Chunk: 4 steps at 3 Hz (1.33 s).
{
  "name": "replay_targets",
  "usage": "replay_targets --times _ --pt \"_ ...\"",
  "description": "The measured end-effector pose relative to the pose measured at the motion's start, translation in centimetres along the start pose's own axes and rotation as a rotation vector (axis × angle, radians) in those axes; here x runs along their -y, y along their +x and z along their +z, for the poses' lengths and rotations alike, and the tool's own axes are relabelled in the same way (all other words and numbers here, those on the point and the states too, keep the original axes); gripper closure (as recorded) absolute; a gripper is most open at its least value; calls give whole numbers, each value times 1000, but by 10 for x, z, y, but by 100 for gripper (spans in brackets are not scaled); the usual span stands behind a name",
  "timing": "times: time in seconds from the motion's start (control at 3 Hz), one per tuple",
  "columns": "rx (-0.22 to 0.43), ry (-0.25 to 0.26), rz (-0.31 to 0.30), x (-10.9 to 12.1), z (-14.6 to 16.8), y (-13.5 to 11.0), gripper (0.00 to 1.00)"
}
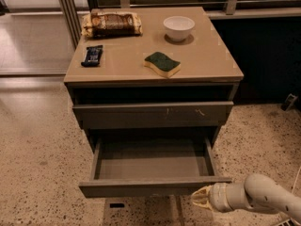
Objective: Close middle drawer
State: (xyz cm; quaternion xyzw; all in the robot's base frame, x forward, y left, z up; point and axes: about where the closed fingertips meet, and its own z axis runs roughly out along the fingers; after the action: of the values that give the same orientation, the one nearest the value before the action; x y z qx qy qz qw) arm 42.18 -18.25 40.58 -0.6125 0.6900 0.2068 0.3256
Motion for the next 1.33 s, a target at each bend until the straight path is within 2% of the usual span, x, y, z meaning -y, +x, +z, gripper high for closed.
replay_targets --times 0.33,0.67,1.0,1.33 --pt "18 -6 -14 -3 11 5 100" --pt "18 13 -27 -4 13 3 100" --pt "23 89 -93 3 19 -8 100" --pt "32 197 -161 23 21 -19 100"
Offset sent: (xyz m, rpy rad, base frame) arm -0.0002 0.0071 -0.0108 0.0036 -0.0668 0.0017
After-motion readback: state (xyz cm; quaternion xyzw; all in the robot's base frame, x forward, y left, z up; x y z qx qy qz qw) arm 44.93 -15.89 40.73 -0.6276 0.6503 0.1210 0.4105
